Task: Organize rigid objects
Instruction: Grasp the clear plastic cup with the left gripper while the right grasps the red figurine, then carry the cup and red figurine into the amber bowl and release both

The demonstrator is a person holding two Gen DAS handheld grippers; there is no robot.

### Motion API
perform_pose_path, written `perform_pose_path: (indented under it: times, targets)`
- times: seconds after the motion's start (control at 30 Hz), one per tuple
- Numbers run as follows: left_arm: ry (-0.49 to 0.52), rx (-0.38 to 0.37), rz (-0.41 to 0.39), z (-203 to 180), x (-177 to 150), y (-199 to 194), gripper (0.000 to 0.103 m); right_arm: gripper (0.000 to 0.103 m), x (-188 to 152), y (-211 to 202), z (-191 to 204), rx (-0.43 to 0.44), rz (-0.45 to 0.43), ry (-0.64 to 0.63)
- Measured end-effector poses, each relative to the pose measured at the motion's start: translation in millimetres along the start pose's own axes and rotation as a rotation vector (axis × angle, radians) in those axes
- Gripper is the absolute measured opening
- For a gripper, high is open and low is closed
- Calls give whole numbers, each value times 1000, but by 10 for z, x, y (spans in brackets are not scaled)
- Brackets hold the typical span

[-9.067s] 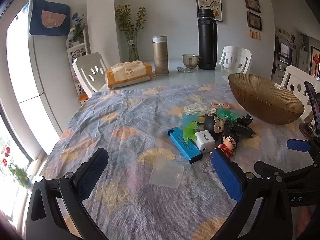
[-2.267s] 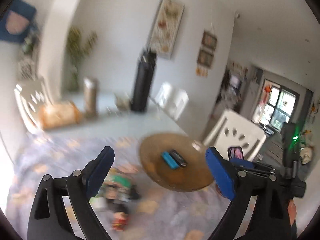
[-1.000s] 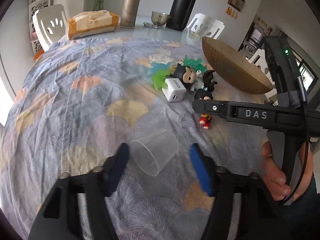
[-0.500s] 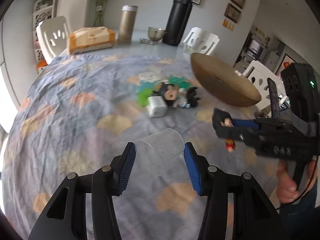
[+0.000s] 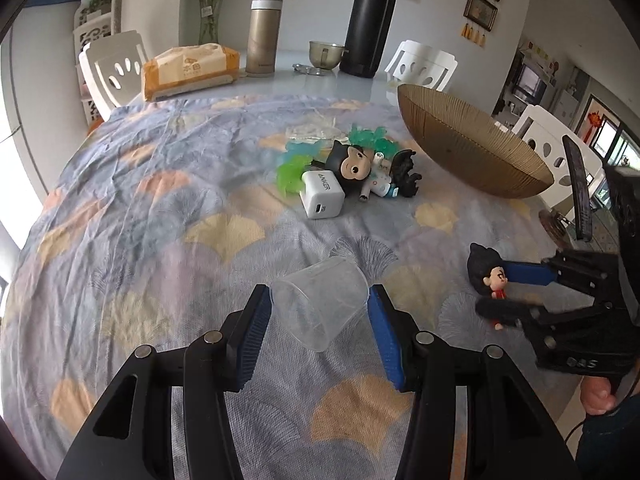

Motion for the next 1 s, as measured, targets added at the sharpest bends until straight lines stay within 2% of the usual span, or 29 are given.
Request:
perform_pose_path:
  times: [0.03, 0.17, 0.3, 0.37, 0.4, 0.43, 0.47, 0.6, 0.73, 0.83, 0.9, 1.0]
  targets:
    - [-5, -3, -2, 9, 0, -4, 47, 62, -35, -12, -48, 13, -4, 30]
    - [-26, -16, 0, 32, -1, 8, 47, 64, -181, -87, -162, 61, -25, 136]
    - [-18, -15, -2, 10, -3, 3, 47, 64, -151, -76, -144, 84, -42, 224]
    - [-10, -7, -6, -11, -7, -2, 47, 58, -97, -37, -121, 36, -55, 245]
    - [-6, -3, -6, -21, -8, -2, 47, 46, -72, -16, -108, -5, -61, 249]
    - [-1, 0, -7, -28, -8, 0, 47, 38, -57, -1, -86, -47, -67, 245]
    - [4, 4, -7, -39, -10, 0, 47, 35, -47, 15, -55, -78, -73, 235]
    - [17, 21, -16, -69, -11, -13, 47, 35, -47, -3, 49, -139, -96, 179]
    - [26, 46, -17, -76, -6, -13, 47, 34, -79, -95, 62, -81, -115, 172]
    - [27, 56, 5, -78, -13, 1, 47, 34, -64, -159, -1, -102, -125, 176]
    - [14, 36, 4, -101, 27, -53, 47, 34, -49, -293, -66, -120, -151, 181]
    - [28, -16, -53, -263, 274, -275, 47, 34, 26, -583, -230, -109, -215, 207]
Point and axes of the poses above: each gripper's, at about its wrist camera, not at the fingertips, and y roughly the way its jaws point, z to its left, x to its top, the point moved 4 cm from there along y, roughly the way its jaws point, and after that the axes turned 1 degree about y, right-handed, at the moved point
